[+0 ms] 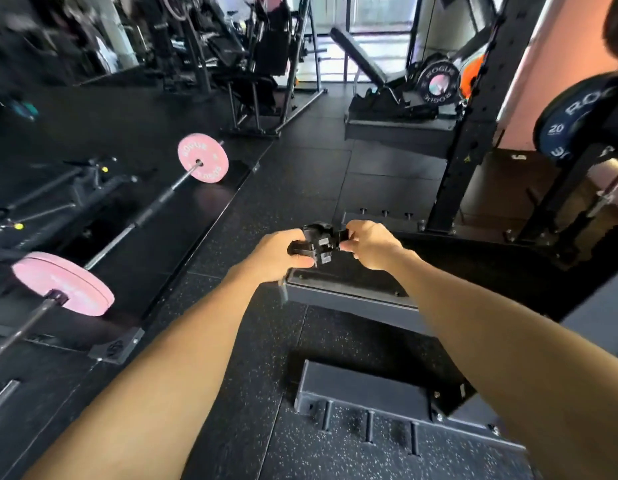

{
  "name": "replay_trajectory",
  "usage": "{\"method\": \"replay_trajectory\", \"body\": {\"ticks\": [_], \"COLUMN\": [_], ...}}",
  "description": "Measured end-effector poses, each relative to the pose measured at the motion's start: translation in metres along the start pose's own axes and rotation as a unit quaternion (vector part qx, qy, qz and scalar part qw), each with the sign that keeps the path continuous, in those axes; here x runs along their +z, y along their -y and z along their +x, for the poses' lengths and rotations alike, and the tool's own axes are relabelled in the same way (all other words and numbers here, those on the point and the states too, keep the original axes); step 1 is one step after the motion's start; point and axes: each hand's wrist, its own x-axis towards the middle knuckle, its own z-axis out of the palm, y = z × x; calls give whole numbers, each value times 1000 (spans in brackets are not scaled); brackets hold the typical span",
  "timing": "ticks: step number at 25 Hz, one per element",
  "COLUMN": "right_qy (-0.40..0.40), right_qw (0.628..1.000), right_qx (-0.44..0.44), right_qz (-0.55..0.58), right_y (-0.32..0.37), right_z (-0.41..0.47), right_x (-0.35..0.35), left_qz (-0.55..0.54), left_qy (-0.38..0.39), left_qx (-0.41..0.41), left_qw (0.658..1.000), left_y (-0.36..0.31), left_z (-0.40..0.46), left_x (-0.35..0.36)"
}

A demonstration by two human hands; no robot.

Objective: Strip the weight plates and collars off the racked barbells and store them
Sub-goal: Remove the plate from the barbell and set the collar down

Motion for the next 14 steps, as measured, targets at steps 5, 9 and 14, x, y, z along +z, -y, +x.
{"method": "replay_trajectory", "body": {"ticks": [5, 9, 14], "right_qy": [-41, -62, -82], "right_qw": [965, 939, 915], "right_qx": [-23, -40, -80], "right_qz": [259, 335, 388], "right_y": [54, 84, 114], "right_z": [-143, -238, -334], "right_x": [-52, -91, -147], "left_qz": [-72, -136, -170], "left_qy": [-7, -38, -75], "left_qx": [56, 72, 86], "left_qw": [996, 987, 979], "left_y": [-81, -152, -233], "left_z": [-114, -194, -262], "left_x": [-59, -81, -118]}}
